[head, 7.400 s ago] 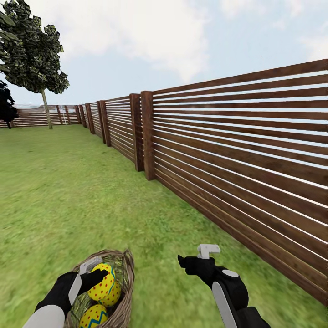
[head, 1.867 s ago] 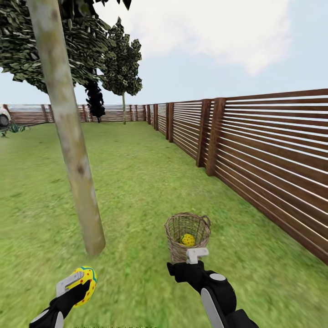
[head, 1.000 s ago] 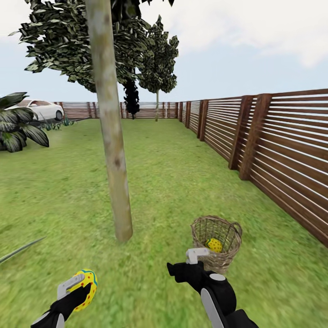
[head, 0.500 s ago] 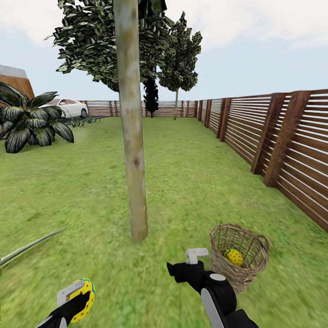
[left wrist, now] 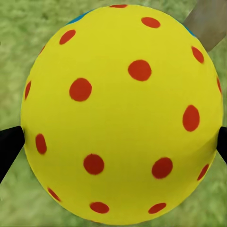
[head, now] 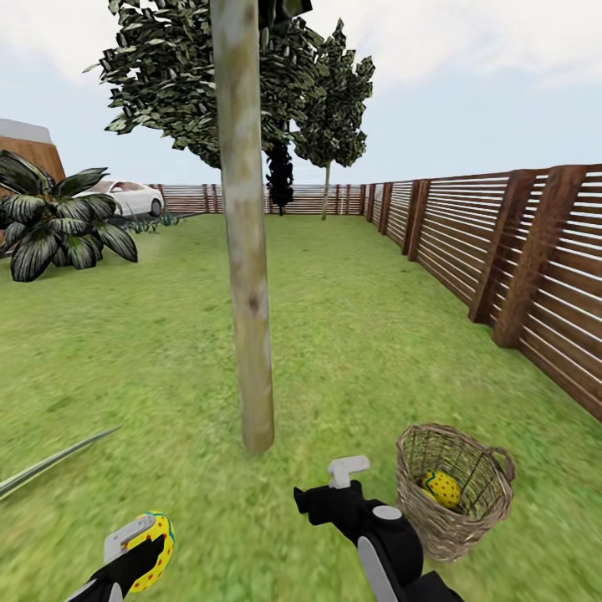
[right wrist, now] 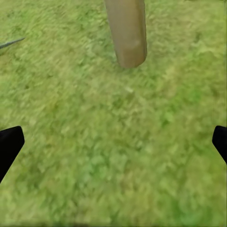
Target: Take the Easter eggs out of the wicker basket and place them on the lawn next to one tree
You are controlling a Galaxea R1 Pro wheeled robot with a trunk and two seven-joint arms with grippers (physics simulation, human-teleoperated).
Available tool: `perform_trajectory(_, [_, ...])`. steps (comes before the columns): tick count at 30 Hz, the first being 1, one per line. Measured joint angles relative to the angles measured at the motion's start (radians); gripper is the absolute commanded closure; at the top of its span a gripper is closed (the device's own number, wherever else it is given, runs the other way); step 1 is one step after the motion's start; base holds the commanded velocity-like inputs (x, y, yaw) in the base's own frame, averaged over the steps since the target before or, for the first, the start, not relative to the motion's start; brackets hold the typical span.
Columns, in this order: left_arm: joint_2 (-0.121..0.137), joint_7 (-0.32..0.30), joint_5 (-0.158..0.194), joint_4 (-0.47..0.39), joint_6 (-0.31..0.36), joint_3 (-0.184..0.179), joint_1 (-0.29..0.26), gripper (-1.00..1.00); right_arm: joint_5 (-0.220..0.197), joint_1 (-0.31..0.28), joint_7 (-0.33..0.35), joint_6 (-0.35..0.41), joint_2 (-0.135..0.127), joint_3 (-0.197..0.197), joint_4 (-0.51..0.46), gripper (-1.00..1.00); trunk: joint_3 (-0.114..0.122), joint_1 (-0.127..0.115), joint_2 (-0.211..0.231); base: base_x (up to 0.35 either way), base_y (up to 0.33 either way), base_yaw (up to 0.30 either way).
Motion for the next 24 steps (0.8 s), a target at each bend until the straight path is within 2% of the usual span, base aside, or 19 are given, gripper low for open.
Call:
perform_trajectory(10, [0.0, 0.0, -0.001, 0.001, 0.0, 0.0, 0.0, 1.0, 0.002, 0.0, -0.004, -0.001, 0.001, 0.007, 0.002, -1.0, -0.005, 0.0, 0.0, 0.1, 0.0, 0.238])
perform_trajectory(18, [0.0, 0.001, -0.001, 0.022, -0.001, 0.0, 0.0, 1.0, 0.001, 0.0, -0.004, -0.001, -0.001, 0.007, 0.004, -1.0, -0.01, 0.0, 0.0, 0.195, 0.0, 0.267])
perform_trajectory(24, [0.0, 0.001, 0.002, 0.032, -0.001, 0.0, 0.0, 1.0, 0.002, 0.0, -0.004, -0.001, -0.002, 0.005, 0.004, -1.0, -0.012, 0.0, 0.0, 0.029, 0.0, 0.212])
